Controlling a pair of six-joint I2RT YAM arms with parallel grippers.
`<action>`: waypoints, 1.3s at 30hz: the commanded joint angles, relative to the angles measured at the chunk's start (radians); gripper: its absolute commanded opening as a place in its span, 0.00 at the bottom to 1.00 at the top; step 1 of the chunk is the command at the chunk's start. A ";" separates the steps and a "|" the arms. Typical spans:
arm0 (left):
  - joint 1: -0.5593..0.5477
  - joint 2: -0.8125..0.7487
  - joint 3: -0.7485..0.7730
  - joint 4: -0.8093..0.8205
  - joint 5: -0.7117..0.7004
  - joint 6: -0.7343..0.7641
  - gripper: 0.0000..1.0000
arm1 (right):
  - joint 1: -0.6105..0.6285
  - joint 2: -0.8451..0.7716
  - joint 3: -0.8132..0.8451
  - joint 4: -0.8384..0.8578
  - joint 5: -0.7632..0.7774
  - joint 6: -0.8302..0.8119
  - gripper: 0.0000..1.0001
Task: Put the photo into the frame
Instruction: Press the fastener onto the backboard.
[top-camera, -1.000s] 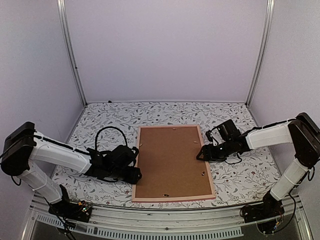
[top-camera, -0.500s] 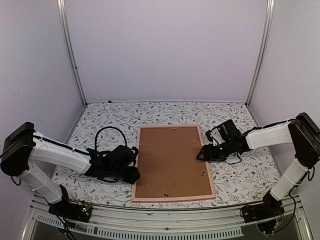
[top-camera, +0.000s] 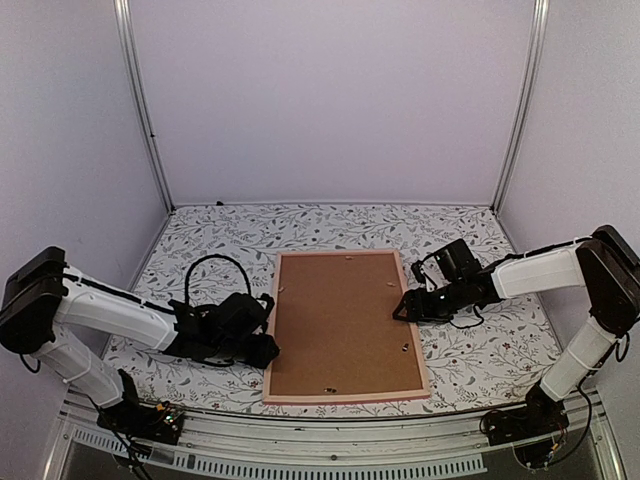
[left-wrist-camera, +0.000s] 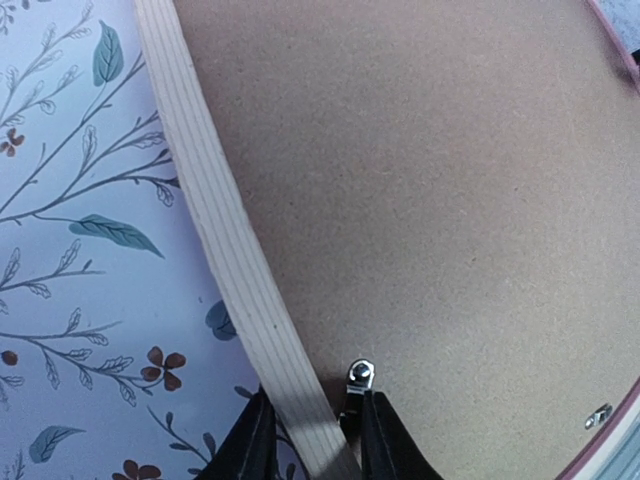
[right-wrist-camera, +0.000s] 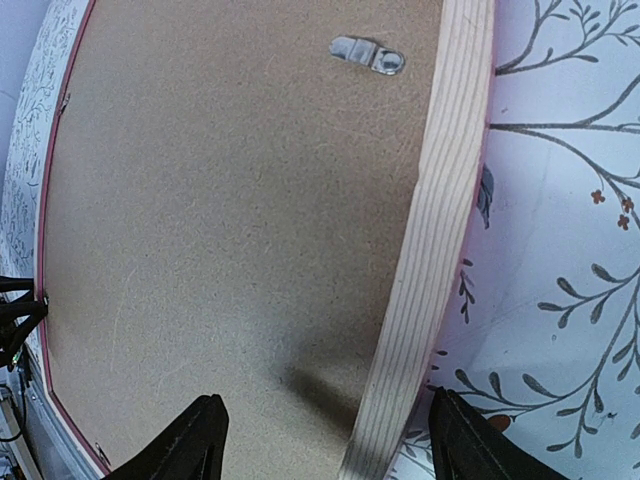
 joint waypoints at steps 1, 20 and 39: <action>-0.004 -0.023 -0.033 0.007 0.004 0.043 0.10 | 0.009 0.029 -0.016 -0.042 0.001 -0.001 0.73; 0.011 -0.034 0.069 -0.128 0.034 0.082 0.59 | 0.032 -0.006 -0.051 0.013 -0.009 0.024 0.73; 0.043 0.045 0.278 -0.478 -0.067 0.198 0.64 | 0.200 -0.077 -0.108 0.108 0.043 0.163 0.73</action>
